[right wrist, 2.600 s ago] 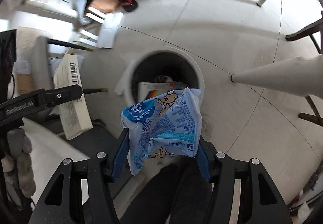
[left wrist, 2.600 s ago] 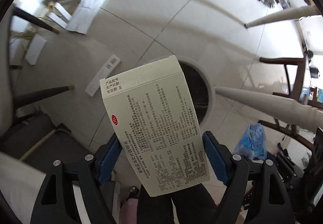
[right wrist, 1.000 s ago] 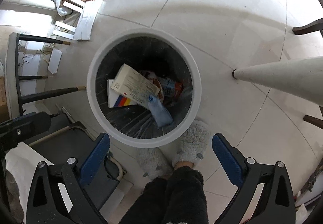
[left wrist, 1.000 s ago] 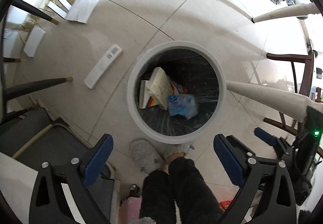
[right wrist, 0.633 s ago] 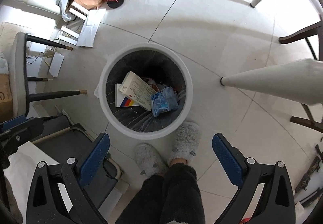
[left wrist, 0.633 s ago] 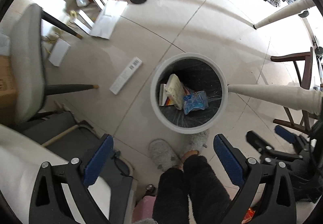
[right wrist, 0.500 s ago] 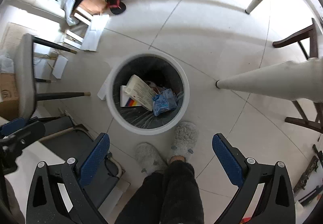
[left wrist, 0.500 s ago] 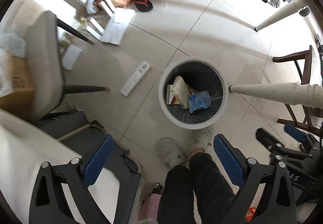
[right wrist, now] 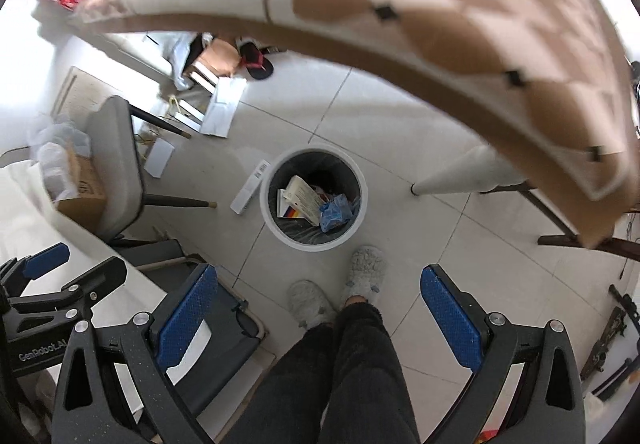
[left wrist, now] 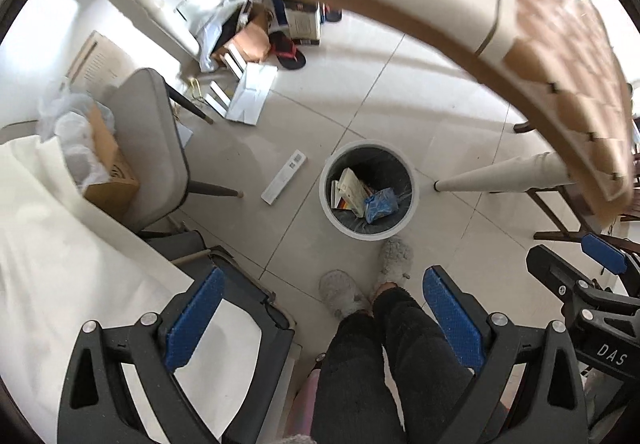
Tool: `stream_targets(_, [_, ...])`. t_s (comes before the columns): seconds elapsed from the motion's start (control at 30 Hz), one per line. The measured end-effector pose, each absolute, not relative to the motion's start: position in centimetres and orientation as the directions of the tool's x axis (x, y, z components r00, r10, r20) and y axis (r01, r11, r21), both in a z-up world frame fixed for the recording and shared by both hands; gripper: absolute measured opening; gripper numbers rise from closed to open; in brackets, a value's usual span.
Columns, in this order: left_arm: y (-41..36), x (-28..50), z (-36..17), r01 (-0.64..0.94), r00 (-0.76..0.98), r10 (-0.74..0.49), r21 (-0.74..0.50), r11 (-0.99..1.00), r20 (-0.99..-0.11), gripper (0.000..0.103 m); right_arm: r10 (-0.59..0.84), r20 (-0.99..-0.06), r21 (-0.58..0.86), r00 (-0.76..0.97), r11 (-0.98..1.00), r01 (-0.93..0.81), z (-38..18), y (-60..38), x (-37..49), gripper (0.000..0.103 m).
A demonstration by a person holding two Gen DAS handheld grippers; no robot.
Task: Collect trash
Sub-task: 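Raise both tools back toward the table, then grasp the green-blue snack bag with the left tool while the right tool grasps the green-topped medicine box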
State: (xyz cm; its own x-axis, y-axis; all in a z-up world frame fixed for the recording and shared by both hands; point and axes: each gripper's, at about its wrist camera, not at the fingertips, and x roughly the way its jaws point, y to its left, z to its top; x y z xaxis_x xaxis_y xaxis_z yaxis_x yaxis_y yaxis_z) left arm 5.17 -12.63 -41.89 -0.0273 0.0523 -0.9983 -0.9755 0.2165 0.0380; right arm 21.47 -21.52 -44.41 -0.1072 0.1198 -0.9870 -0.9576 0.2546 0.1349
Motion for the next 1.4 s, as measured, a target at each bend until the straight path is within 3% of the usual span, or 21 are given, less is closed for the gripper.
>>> stream_targets(0.23, [-12.7,5.8,-35.2,-0.977,-0.013,0.14,0.042,0.207,-0.99,0.101,0.173,-0.972,0.199,-0.159,0.245,-0.949,-36.6,-22.3,21.7,0.102])
stream_targets(0.43, [-8.5,8.8,-28.9,-0.978,0.006,0.264,0.049,0.201,-0.965,0.101,0.285,-0.932,0.307,-0.224,0.296,-0.904,-30.3,-20.0,24.7,0.103])
stream_targets(0.63, [-1.5,14.4,-24.8,-0.976,0.044,0.362,0.038,0.216,-0.931,0.103,0.383,-0.898,0.378,-0.216,0.423,-0.823,-26.5,-14.7,33.0,0.103])
stream_targets(0.77, [4.7,19.2,-23.8,-0.978,0.016,0.399,0.069,0.198,-0.917,0.103,0.41,-0.907,0.297,-0.094,0.466,-0.833,-25.2,-9.5,40.8,0.103])
stream_targets(0.97, [13.9,27.5,-24.8,-0.972,-0.098,0.426,0.178,0.154,-0.9,0.103,0.29,-0.954,0.003,0.073,0.252,-0.968,-22.4,3.9,49.1,0.103])
stream_targets(1.13, [20.8,32.9,-26.3,-0.978,-0.126,0.422,0.184,0.101,-0.898,0.103,0.134,-0.985,-0.099,0.112,0.1,-0.99,-23.6,15.8,55.9,0.103])
stream_targets(1.4, [28.0,35.7,-31.7,-0.978,-0.199,0.268,0.208,0.004,-0.943,0.103,-0.205,-0.978,-0.04,0.032,0.036,-0.999,-35.0,26.8,62.7,0.103])
